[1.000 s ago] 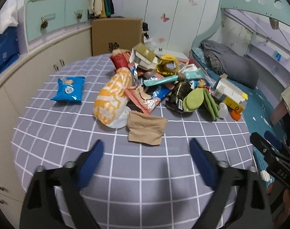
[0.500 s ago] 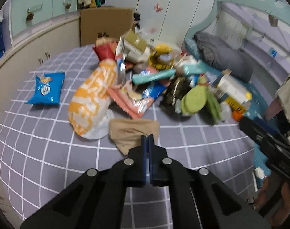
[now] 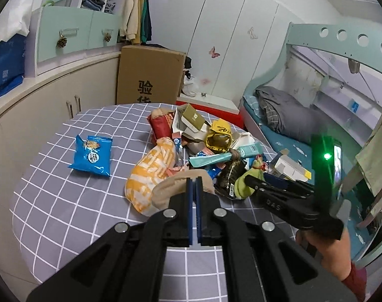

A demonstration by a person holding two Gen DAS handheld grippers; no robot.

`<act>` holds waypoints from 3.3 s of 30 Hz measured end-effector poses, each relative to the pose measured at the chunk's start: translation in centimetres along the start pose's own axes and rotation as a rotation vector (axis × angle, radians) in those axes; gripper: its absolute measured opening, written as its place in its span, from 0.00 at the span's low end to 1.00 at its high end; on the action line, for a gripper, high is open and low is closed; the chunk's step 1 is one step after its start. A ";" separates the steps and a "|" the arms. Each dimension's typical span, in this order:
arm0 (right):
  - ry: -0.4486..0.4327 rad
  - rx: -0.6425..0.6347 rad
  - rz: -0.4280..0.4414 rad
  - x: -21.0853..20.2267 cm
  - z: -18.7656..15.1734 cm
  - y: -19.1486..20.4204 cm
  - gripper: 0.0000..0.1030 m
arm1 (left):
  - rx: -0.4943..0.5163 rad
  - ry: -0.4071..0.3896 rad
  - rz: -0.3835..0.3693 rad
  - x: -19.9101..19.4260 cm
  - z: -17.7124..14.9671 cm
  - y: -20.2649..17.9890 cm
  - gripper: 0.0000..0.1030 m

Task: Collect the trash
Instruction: 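Move both tools to the table and grasp the green glove with the right gripper, then carry the green glove to the blue basin and release it with the right gripper, then grasp the yellow-white box with the right gripper while the left gripper grasps the white bottle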

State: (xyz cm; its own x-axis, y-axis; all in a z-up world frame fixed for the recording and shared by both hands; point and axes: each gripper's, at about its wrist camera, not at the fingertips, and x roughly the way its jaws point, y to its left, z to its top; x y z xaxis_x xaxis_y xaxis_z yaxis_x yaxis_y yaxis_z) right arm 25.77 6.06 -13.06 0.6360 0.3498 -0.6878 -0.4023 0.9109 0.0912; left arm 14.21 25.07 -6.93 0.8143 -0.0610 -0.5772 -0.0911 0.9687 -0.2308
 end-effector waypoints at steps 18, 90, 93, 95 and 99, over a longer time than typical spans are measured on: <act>-0.245 0.113 0.239 -14.0 -2.1 -3.6 0.14 | 0.116 -0.063 -0.093 -3.5 -0.2 -9.0 0.02; -0.230 0.471 -0.024 -16.6 -15.2 -20.8 0.69 | 0.369 0.090 -0.150 6.1 -6.0 -26.1 0.77; -0.218 0.441 0.042 -14.8 -13.1 -18.7 0.69 | 0.302 0.086 -0.101 6.2 -4.2 -22.1 0.77; -0.216 0.423 0.091 -13.5 -11.6 -17.3 0.69 | 0.258 0.091 -0.072 6.5 -3.1 -19.6 0.77; -0.204 0.416 0.149 -11.1 -9.1 -15.8 0.69 | 0.159 0.088 -0.016 7.2 -0.9 -15.2 0.77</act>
State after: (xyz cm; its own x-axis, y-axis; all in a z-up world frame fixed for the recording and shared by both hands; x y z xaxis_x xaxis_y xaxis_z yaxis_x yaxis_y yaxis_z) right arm 19.10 -14.19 -13.41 0.7243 0.4811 -0.4939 -0.2278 0.8431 0.4872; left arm 20.89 9.72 -8.30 0.7607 -0.0903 -0.6428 0.0189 0.9929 -0.1171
